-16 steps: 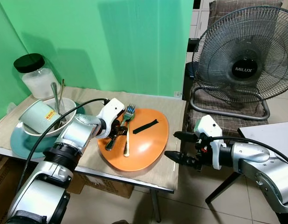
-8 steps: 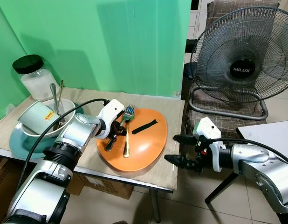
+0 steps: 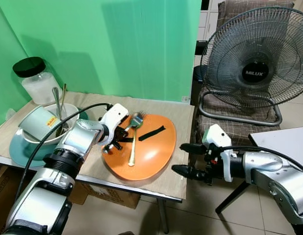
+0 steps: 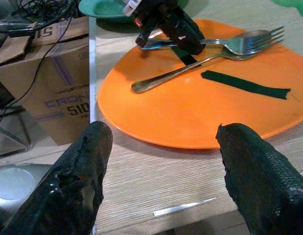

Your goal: Setting the table

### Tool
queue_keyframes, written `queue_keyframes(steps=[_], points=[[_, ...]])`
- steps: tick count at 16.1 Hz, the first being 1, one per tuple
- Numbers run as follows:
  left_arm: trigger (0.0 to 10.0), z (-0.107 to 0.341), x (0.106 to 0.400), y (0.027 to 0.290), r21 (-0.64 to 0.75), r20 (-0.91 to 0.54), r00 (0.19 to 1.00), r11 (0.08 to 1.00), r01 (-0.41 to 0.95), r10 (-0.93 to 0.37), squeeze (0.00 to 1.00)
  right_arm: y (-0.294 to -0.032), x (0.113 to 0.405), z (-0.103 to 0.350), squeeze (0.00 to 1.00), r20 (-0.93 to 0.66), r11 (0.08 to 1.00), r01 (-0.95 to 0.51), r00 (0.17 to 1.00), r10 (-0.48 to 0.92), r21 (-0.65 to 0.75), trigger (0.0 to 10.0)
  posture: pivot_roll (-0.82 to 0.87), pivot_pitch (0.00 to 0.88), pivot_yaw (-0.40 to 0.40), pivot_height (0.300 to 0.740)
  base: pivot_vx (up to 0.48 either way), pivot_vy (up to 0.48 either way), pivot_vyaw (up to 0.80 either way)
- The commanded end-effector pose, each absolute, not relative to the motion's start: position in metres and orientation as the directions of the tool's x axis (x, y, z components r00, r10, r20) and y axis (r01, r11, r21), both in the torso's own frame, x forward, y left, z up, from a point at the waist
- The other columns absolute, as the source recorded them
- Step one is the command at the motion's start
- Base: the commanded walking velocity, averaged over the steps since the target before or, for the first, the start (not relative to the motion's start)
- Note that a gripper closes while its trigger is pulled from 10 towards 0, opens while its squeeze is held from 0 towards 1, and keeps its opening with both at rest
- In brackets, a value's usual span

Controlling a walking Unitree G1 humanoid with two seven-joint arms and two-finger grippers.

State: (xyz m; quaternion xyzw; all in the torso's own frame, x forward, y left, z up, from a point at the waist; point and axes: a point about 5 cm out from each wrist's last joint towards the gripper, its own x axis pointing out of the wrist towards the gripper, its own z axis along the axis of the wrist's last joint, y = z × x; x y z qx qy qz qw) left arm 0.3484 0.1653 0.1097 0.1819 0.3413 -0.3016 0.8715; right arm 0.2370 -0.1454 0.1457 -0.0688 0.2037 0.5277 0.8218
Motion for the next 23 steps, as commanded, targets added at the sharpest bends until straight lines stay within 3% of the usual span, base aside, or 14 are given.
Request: queue_keyframes(steps=[1,6,12,17,19,21,23], points=[[0.0,0.099,0.343,0.178,0.113,-0.753,0.559,0.768,0.631,-0.348,0.00,-0.142,0.235,0.148,0.00,-0.404,0.401,-0.910,0.329,0.854,0.108,10.0,-0.07,0.000,0.099,0.740,0.000,0.000,0.00],[0.0,0.102,0.344,0.179,0.121,-0.745,0.569,0.769,0.628,-0.348,0.00,-0.141,0.234,0.147,0.00,-0.381,0.411,-0.900,0.333,0.863,0.144,10.0,-0.07,0.000,0.110,0.740,0.000,0.000,0.00],[0.0,0.134,0.345,0.192,0.193,-0.686,0.650,0.779,0.596,-0.327,0.00,-0.140,0.234,0.148,0.00,-0.367,0.412,-0.899,0.336,0.867,0.151,10.0,-0.06,0.000,0.105,0.740,0.000,0.000,0.00],[0.0,0.163,0.341,0.182,0.209,-0.587,0.704,0.765,0.609,-0.400,0.00,-0.139,0.238,0.151,0.00,-0.351,0.411,-0.900,0.342,0.872,0.143,10.0,-0.05,0.000,0.091,0.740,0.000,0.000,0.00],[0.0,0.177,0.336,0.171,0.193,-0.470,0.740,0.761,0.619,-0.482,0.00,-0.139,0.240,0.154,0.00,-0.318,0.450,-0.885,0.396,0.862,0.118,10.0,-0.05,0.000,0.077,0.740,0.000,0.000,0.00],[0.0,0.191,0.325,0.154,0.201,-0.308,0.791,0.777,0.597,-0.528,0.00,-0.137,0.248,0.165,0.00,-0.220,0.609,-0.791,0.585,0.780,0.056,10.0,-0.05,0.000,0.059,0.740,0.000,0.000,0.00],[0.7,0.196,0.304,0.140,0.201,-0.149,0.847,0.823,0.532,-0.511,0.00,-0.133,0.241,0.168,0.00,-0.133,0.713,-0.693,0.701,0.701,0.105,10.0,-0.06,0.000,0.057,0.740,0.000,0.000,0.00]])
